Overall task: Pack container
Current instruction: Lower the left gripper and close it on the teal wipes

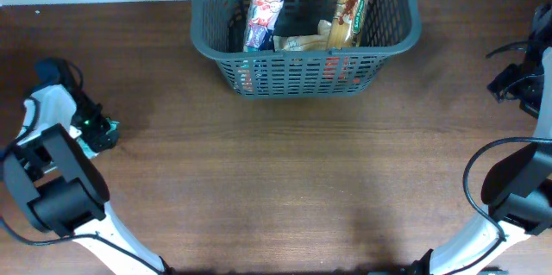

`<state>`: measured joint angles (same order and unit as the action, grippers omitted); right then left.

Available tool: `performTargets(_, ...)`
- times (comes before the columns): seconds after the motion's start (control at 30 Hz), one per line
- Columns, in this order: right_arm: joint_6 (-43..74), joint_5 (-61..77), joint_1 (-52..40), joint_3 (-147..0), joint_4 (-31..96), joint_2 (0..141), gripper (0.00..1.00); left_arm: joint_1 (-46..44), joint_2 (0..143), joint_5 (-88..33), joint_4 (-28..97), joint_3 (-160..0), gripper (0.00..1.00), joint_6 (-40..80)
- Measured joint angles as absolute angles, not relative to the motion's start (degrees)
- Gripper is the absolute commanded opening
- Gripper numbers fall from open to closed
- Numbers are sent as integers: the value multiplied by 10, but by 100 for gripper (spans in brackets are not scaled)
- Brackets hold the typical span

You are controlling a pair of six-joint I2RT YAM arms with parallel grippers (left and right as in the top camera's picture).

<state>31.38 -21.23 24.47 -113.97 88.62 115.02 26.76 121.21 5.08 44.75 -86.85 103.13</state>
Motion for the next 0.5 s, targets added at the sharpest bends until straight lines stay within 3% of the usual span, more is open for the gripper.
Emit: performTargets(0.5, 314, -212, 244, -1140, 886, 1150, 99, 256, 1213, 47, 471, -869, 100, 1031)
